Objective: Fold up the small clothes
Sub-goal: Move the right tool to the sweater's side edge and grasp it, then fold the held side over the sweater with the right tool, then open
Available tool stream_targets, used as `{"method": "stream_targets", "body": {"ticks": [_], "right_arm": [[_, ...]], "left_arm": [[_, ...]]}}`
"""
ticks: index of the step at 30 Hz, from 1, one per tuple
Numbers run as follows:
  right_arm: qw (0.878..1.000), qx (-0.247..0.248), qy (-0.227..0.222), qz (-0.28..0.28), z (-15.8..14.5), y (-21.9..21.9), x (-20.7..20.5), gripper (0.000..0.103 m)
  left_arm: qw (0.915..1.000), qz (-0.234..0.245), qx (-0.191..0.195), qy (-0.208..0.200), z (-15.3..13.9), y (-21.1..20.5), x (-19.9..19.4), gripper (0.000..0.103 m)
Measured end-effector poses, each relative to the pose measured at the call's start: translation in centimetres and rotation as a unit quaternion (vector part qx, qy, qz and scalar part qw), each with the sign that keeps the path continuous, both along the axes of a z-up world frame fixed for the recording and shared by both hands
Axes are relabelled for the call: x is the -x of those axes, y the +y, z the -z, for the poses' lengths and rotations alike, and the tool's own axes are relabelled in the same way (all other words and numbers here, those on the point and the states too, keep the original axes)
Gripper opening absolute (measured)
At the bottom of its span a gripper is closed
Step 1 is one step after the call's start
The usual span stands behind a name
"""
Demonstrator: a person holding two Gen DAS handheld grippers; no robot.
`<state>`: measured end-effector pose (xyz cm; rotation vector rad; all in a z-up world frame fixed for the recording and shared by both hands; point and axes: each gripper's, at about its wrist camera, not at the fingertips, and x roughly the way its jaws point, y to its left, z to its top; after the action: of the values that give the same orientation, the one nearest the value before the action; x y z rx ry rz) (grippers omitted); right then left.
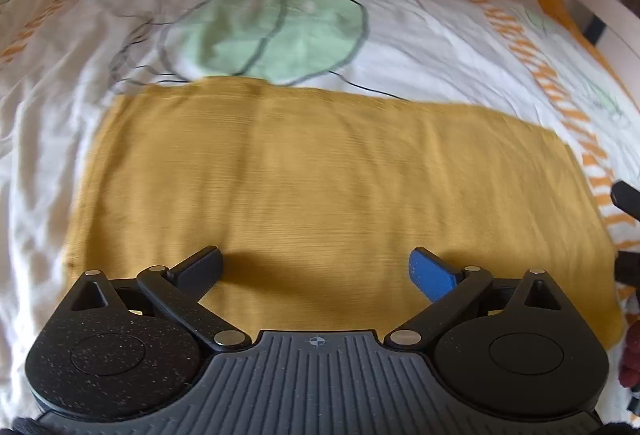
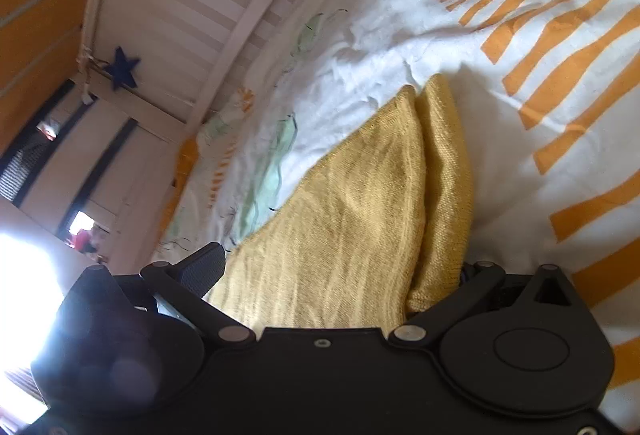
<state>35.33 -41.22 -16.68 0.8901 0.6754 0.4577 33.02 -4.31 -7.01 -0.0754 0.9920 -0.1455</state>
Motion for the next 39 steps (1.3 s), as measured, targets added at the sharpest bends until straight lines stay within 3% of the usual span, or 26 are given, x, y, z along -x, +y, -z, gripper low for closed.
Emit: {"method": "stream_targets", "body": {"ticks": [9, 14, 19, 20, 21, 24, 27, 33, 39], "right_arm": [[0.999, -0.003, -0.019, -0.03, 0.0, 0.5, 0.0, 0.103], [0.999, 0.01, 0.002, -0.034, -0.4, 1.2, -1.0, 0.103], [0.999, 0.014, 0.029, -0.031, -0.6, 1.5, -2.0, 0.101], [0.999, 0.018, 0.034, -0.032, -0.7, 1.6, -2.1, 0.094], [0.998, 0.022, 0.041, -0.033, -0.7, 1.7, -2.3, 0.079], [0.997, 0.014, 0.076, -0.022, -0.1, 1.8, -2.7, 0.047], [0.994, 0.054, 0.09, 0.0, -0.5, 2.3, -2.5, 0.026], [0.984, 0.159, 0.083, 0.013, -4.7, 4.8, -2.1, 0.024], [0.981, 0.189, 0.053, -0.011, -9.7, 8.7, -2.6, 0.023]], "left_arm": [[0.9985, -0.053, -0.011, -0.002, -0.9, 7.7, -0.3, 0.101], [0.9975, -0.069, -0.011, -0.008, -0.6, 9.9, -1.2, 0.101], [0.9985, -0.05, 0.003, 0.02, -0.2, 10.3, -2.0, 0.101], [0.9988, -0.044, 0.005, 0.02, -0.3, 10.2, -2.1, 0.101], [0.999, -0.041, 0.009, 0.017, -0.5, 10.3, -2.0, 0.101], [0.9988, -0.045, 0.017, 0.011, -1.1, 10.6, -2.2, 0.101], [0.9984, -0.047, 0.028, 0.007, -1.8, 11.2, -2.2, 0.1], [0.9976, -0.063, 0.031, -0.002, -2.7, 12.7, -2.5, 0.101], [0.9963, -0.072, 0.047, -0.002, -3.4, 13.8, -2.6, 0.101]]}}
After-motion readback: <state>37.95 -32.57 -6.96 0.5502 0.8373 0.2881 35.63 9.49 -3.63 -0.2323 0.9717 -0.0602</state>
